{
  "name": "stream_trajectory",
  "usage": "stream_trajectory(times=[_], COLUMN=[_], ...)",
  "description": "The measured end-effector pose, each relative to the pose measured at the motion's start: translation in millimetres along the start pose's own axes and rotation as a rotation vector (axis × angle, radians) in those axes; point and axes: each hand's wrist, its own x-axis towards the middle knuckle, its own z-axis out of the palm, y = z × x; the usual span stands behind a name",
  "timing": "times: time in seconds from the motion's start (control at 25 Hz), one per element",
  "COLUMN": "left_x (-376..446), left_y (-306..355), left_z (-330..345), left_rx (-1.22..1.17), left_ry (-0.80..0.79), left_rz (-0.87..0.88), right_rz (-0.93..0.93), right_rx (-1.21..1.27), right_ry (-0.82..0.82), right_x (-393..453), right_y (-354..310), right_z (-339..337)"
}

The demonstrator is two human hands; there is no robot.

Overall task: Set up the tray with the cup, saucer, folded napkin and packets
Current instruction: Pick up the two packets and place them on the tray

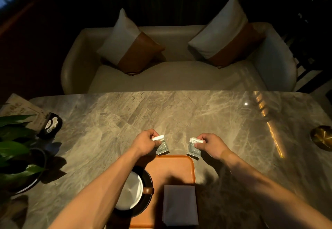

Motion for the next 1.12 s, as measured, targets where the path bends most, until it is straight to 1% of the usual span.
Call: stream_trajectory(times=[0.12, 0.48, 0.6, 0.72, 0.84, 0.96, 1.04, 1.12], left_x=[-9.5, -30.2, -33.0, -32.9, -32.4, -30.9, -30.2, -28.8], left_y=[-8.0, -14.7, -14.0, -12.5, -12.6, -13.9, -15.3, -16.2], left_z=[3.3, 22.3, 29.4, 37.1, 47.4, 55.5, 59.9, 63.9], left_rx=[-0.017, 0.156, 0.188, 0.285, 0.344, 0.385, 0.406, 0.446], left_ry=[-0.036, -0.128, -0.159, -0.213, -0.231, -0.222, -0.198, -0.154], left_rz=[0.0, 0.035, 0.045, 0.063, 0.077, 0.074, 0.067, 0.094], right_rz=[-0.002, -0.037, -0.068, -0.115, -0.133, -0.192, -0.247, -0.28], right_rx=[-0.013, -0.066, -0.185, -0.323, -0.439, -0.475, -0.515, -0.558], right_ry=[-0.011, -0.042, -0.036, -0.03, 0.011, 0.085, 0.168, 0.21], right_x=[-13.2, -34.1, -35.1, -33.2, -31.8, -31.2, -31.3, -31.5], right_y=[5.7, 7.5, 7.1, 5.8, 9.5, 16.8, 20.3, 23.1], right_z=[12.1, 51.7, 58.8, 63.9, 70.9, 78.2, 82.5, 85.1])
